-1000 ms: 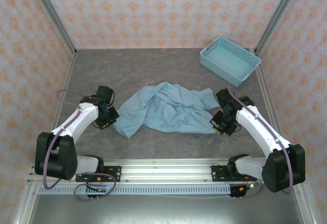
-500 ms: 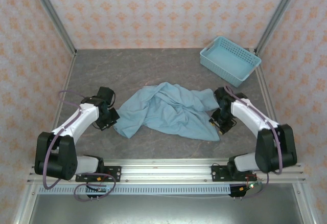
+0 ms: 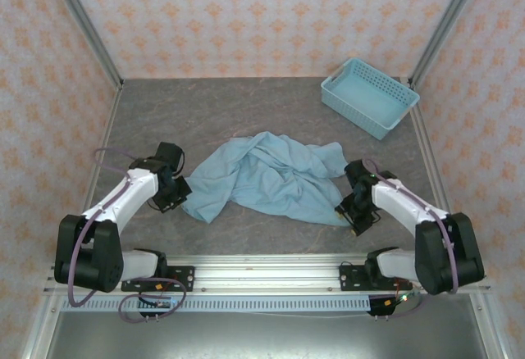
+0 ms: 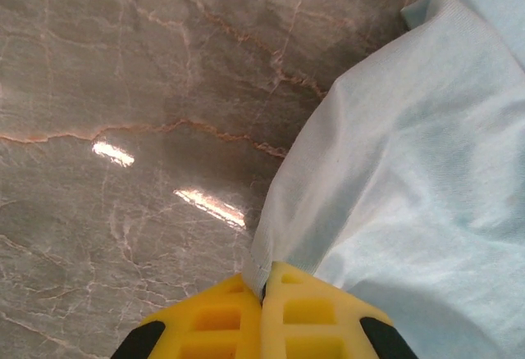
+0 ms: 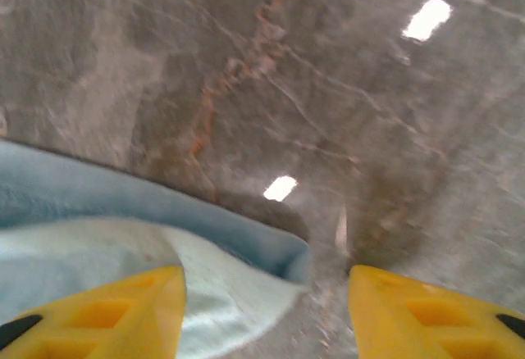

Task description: Fold and stack the t-shirts

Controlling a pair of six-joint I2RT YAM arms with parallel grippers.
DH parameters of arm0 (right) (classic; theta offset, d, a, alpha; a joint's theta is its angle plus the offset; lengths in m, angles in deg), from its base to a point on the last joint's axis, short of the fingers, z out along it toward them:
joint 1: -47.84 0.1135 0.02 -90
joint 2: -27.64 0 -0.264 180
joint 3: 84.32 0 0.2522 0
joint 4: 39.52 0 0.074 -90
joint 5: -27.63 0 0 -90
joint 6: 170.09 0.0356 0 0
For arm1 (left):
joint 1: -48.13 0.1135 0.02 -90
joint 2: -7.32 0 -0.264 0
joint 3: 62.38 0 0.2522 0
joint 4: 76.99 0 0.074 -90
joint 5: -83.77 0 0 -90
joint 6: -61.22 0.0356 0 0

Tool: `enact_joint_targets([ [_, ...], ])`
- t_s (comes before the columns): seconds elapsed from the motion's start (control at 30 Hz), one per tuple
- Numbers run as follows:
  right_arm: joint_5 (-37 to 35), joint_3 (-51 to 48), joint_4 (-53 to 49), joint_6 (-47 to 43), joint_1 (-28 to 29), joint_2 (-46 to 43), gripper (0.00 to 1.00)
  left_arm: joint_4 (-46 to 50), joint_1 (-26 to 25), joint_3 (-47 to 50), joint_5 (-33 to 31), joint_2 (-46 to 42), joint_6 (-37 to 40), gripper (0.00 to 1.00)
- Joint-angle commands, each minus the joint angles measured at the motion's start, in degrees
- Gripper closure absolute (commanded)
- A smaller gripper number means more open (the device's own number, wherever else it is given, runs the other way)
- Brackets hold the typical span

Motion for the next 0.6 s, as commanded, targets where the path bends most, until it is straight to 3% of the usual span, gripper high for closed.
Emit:
enact_joint_targets([
  [0.0,0.0,-2.3,7.0,2.7,-0.1,2.5,0.49,1.5,-0.3,1.4,1.1,-1.6,-0.2,1.00],
  [0.1,0.6,-3.8,9.7,4.2,-0.1,4.0,0.64,0.9,-0.5,2.4,3.0,-2.4,-1.0,1.00],
  [0.2,-1.3,-2.7,9.2,4.7,-0.2,3.0,0.90,2.1,-0.6,2.4,3.7,-3.9,-1.2,1.00],
  [0.27,-5.2,0.4,5.9,3.1,-0.5,1.8,1.00,3.6,-0.6,2.0,3.6,-5.3,-1.1,0.76],
  [0.33,-9.3,4.7,1.8,-0.1,-1.4,2.5,1.00,5.6,-0.6,1.6,2.6,-6.7,-1.0,0.48],
  [0.37,-10.5,6.3,0.5,-1.5,-2.0,3.5,1.00,6.2,-0.6,1.5,2.3,-7.1,-0.9,0.42],
  [0.57,-10.1,11.8,-1.4,-8.3,-5.4,10.8,1.00,4.9,-0.6,2.2,2.3,-6.2,-0.4,0.33],
])
